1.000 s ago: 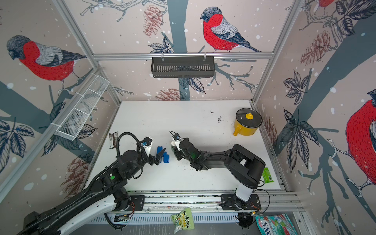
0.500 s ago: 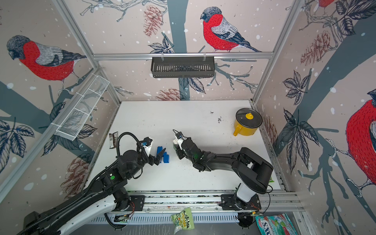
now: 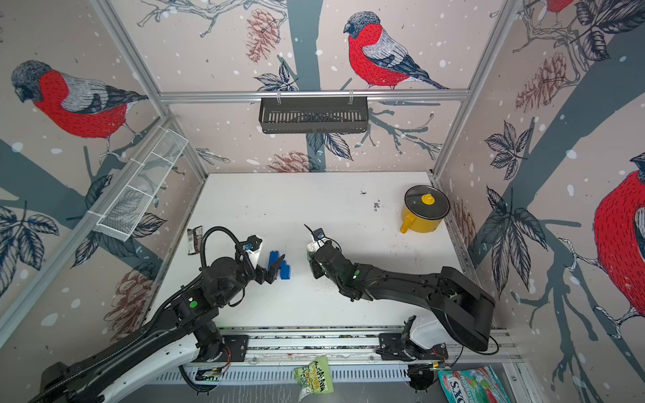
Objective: Assemble the letter h with lego
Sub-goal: Pick up the lego brick from the center of the board, then place the lego brick at the center of the board.
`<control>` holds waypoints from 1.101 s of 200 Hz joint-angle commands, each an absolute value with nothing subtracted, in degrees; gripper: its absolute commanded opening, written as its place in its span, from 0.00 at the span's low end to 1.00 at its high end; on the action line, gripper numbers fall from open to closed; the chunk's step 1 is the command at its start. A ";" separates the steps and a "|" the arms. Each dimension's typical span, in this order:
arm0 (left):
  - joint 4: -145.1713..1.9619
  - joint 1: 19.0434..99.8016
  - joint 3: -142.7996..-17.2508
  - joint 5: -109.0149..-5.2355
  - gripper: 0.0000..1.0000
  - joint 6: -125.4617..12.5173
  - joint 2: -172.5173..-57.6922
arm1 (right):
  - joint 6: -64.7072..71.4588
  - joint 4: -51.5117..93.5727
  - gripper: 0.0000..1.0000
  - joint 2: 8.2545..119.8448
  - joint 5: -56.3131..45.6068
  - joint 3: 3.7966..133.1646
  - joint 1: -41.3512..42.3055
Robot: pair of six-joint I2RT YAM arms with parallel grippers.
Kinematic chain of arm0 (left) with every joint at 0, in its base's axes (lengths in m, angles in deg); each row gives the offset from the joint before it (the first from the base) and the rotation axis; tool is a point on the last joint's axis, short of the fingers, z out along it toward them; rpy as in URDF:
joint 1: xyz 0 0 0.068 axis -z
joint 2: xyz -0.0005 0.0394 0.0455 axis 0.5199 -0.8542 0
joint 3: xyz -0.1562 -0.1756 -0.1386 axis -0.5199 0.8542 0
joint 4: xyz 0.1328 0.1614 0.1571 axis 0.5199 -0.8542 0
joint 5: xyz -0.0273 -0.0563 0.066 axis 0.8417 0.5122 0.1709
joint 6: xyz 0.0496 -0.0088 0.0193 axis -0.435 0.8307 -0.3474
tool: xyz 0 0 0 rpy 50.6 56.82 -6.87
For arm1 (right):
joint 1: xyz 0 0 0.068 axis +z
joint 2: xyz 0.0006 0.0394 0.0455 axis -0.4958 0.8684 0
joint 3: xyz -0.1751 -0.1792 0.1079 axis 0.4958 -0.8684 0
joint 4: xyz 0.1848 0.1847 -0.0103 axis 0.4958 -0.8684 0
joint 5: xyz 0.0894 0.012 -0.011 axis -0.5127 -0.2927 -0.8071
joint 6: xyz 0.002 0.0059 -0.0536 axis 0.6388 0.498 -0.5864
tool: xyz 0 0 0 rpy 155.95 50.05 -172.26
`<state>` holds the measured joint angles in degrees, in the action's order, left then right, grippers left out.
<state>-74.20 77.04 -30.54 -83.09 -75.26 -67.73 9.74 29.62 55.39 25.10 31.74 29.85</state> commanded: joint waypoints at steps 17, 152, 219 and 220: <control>-71.77 77.13 -30.56 -82.75 0.98 -75.99 -67.80 | 18.81 10.18 0.10 52.59 28.73 36.31 29.92; -71.79 77.14 -30.58 -82.14 0.98 -75.71 -67.47 | 14.90 -19.47 0.13 57.66 12.58 54.24 21.24; -71.82 77.20 -30.56 -81.41 0.98 -75.35 -67.45 | 9.24 -26.44 0.13 66.12 6.42 60.00 15.31; -71.83 77.20 -30.56 -81.40 0.98 -75.36 -67.45 | 9.22 -26.47 0.13 66.27 6.40 60.10 15.20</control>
